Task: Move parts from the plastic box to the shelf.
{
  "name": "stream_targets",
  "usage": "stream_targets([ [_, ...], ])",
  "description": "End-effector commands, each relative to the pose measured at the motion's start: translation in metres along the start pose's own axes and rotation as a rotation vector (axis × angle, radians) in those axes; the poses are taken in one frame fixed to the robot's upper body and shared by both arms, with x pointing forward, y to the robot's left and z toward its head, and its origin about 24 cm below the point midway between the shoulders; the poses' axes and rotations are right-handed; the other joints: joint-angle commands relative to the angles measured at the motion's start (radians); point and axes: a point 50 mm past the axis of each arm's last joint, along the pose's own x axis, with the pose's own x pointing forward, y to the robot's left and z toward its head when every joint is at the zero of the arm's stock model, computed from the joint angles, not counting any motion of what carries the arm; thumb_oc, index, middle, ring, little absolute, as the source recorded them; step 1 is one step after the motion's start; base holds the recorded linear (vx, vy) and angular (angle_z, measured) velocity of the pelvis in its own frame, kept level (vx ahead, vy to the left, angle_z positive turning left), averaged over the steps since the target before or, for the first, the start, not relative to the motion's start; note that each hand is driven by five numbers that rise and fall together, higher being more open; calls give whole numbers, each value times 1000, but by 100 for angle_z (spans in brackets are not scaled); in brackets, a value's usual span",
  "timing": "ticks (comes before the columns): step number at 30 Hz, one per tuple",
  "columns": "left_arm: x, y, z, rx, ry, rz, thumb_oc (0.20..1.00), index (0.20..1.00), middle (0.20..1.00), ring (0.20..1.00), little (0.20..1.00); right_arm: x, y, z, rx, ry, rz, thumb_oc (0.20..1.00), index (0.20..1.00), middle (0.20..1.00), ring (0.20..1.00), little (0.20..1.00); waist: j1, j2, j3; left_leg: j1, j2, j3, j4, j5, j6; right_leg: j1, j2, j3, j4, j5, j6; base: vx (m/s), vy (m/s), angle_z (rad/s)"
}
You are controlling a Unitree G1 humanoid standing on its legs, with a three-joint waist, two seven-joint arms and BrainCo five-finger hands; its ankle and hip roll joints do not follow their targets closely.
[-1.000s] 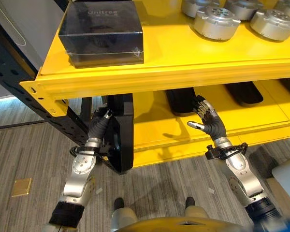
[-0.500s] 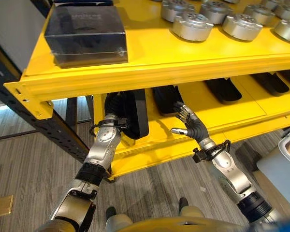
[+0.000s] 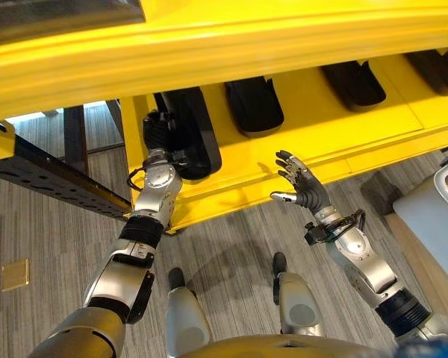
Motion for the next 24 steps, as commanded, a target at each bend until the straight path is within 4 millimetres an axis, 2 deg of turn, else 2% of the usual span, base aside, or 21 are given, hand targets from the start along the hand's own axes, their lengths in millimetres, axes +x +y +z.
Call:
stream_targets([
  [1,21,2,53,-52,-222,47,200,200,200,200,200,-2,0,28,33,-167,-5,1000,1000,1000,1000,1000,6,-7,-85,3,45,-10,42,6,-11,-82,-20,44,160,-20,9,-55,4,11],
  [6,33,14,76,-5,-283,104,200,200,200,200,200,-4,-6,33,20,-189,-25,1000,1000,1000,1000,1000,9,-6,-66,-79,31,-32,83,4,-11,-142,-33,37,193,-20,9,-60,14,13],
  [10,44,15,96,18,-318,126,200,200,200,200,200,-7,-6,33,26,-191,-16,1000,1000,1000,1000,1000,11,-10,-54,-122,24,-44,95,8,-8,-174,-39,33,203,-19,8,-38,4,12],
  [18,61,8,119,170,-337,118,200,200,200,200,200,-10,-7,33,26,-186,1,1000,1000,1000,1000,1000,7,-16,-35,-177,16,-60,120,9,-4,-216,-44,31,224,-22,10,-12,0,5],
  [24,67,-5,126,154,-306,100,200,200,200,200,200,-10,-5,34,34,-189,14,1000,1000,1000,1000,1000,1,-19,-21,-211,17,-64,146,-2,0,-246,-45,35,246,-31,11,0,3,1],
])
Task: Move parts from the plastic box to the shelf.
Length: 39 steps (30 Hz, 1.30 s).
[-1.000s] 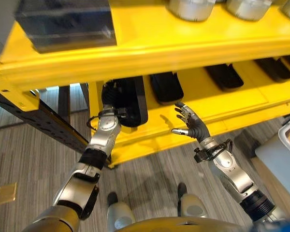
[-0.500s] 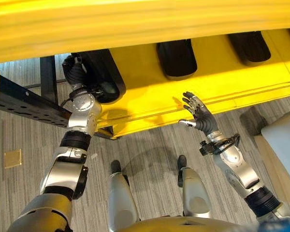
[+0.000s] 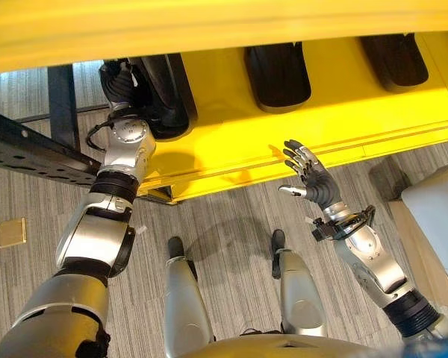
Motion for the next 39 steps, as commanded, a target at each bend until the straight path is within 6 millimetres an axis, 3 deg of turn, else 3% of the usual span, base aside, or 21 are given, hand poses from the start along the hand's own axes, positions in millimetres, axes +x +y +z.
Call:
stream_targets([
  [1,16,3,41,-35,-125,12,200,200,200,200,200,-5,2,18,24,-108,18,1000,1000,1000,1000,1000,1,-2,-73,34,49,14,-9,29,-5,-53,-15,63,101,23,7,4,18,8],
  [8,20,-2,37,-55,-57,24,200,200,200,200,200,-7,2,17,32,-100,30,1000,1000,1000,1000,1000,-7,-7,-72,19,47,17,8,18,-2,-74,-15,75,119,17,7,5,7,1],
  [20,32,27,30,-3,27,106,200,200,200,200,200,-18,-5,15,40,-71,18,1000,1000,1000,1000,1000,-21,-29,-81,-21,63,12,42,3,-1,-114,-5,83,141,8,9,9,0,-6],
  [24,35,37,26,68,46,130,200,200,200,200,200,-23,-7,14,41,-60,21,1000,1000,1000,1000,1000,-24,-36,-84,-34,63,12,46,2,-3,-132,-2,87,146,10,9,2,5,-2],
  [38,39,45,30,271,16,125,200,200,200,200,200,-29,-11,15,38,-49,31,1000,1000,1000,1000,1000,-31,-31,-93,-60,70,24,50,4,-7,-167,3,103,146,18,13,1,3,-3],
  [39,39,45,31,278,14,127,507,507,507,507,507,-29,-12,15,38,-48,32,1000,1000,1000,1000,1000,-32,-30,-93,-61,69,24,51,4,-7,-171,4,104,147,19,12,0,0,0],
])
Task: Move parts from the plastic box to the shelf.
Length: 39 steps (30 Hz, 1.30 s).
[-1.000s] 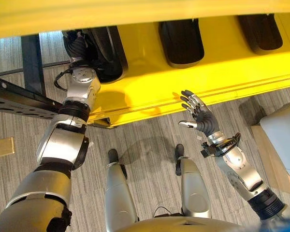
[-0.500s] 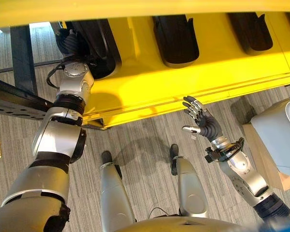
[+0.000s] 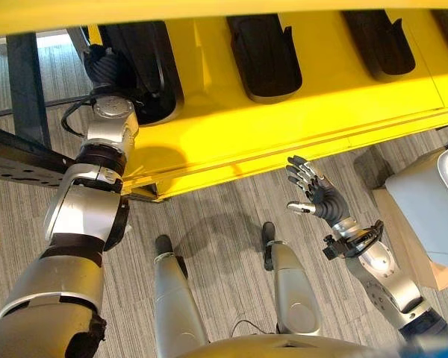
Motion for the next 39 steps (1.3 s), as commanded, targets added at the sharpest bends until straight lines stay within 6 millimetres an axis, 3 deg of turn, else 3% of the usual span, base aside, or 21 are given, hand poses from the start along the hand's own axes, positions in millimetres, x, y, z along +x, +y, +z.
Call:
stream_targets([
  [1,16,32,19,48,-33,97,1000,1000,1000,1000,1000,0,-7,26,-10,-139,2,1000,1000,1000,1000,1000,-8,12,-31,37,58,8,-31,44,-19,-54,-7,52,92,29,18,0,0,0],
  [21,15,43,1,-204,60,129,1000,1000,1000,1000,1000,1,-9,24,-4,-123,-7,1000,1000,1000,1000,1000,8,31,-69,104,64,21,-38,25,-22,8,-8,63,83,19,22,12,2,-2],
  [26,13,40,2,-288,29,101,1000,1000,1000,1000,1000,3,-10,26,-4,-138,-20,1000,1000,1000,1000,1000,14,39,-77,143,63,23,-58,26,-24,44,-9,63,68,18,22,7,3,0],
  [31,-2,30,-12,-412,-2,65,1000,1000,1000,1000,1000,6,-10,26,-17,-146,-39,1000,1000,1000,1000,1000,35,49,-77,190,58,26,-79,28,-27,97,-16,54,53,16,23,7,3,0],
  [36,-26,25,-2,-282,-213,-12,1000,1000,1000,1000,1000,7,-13,29,-38,-171,-65,1000,1000,1000,1000,1000,51,52,-75,208,54,29,-95,38,-25,118,-18,52,34,25,19,-4,1,1],
  [39,-52,26,-5,5,-386,-153,1000,1000,1000,1000,1000,5,-22,35,-65,-193,-87,1000,1000,1000,1000,1000,62,60,-59,217,51,29,-101,38,-23,126,-18,54,33,21,17,-12,4,0],
])
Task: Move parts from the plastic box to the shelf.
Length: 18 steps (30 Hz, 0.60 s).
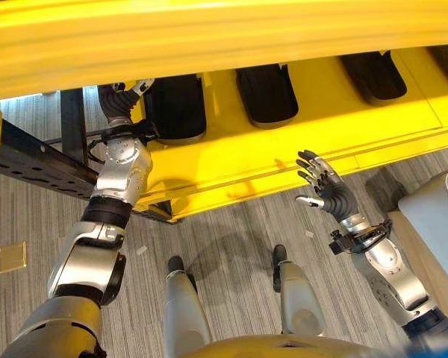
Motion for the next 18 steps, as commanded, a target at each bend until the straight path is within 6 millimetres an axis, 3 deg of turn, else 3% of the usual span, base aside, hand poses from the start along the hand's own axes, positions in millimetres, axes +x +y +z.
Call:
stream_targets([
  [1,28,18,30,291,-180,-18,1000,1000,1000,1000,1000,5,1,22,-2,-144,15,1000,1000,1000,1000,1000,2,4,-19,52,42,-11,-34,43,-16,-17,-19,47,85,28,14,2,30,3],
  [2,23,25,32,502,-239,-46,1000,1000,1000,1000,1000,4,-1,22,-6,-146,23,1000,1000,1000,1000,1000,7,8,-14,58,45,-8,-29,35,-17,-14,-20,49,92,21,15,0,0,0],
  [5,13,24,33,641,-293,-128,1000,1000,1000,1000,1000,4,-2,25,-5,-155,29,1000,1000,1000,1000,1000,9,13,-11,57,43,-6,-36,43,-15,-21,-20,50,93,25,13,-5,12,-3],
  [18,4,6,26,833,-362,-261,1000,1000,1000,1000,1000,6,-2,30,-30,-175,38,1000,1000,1000,1000,1000,5,22,-2,60,47,0,-23,39,-12,-28,-23,59,116,16,11,0,0,0],
])
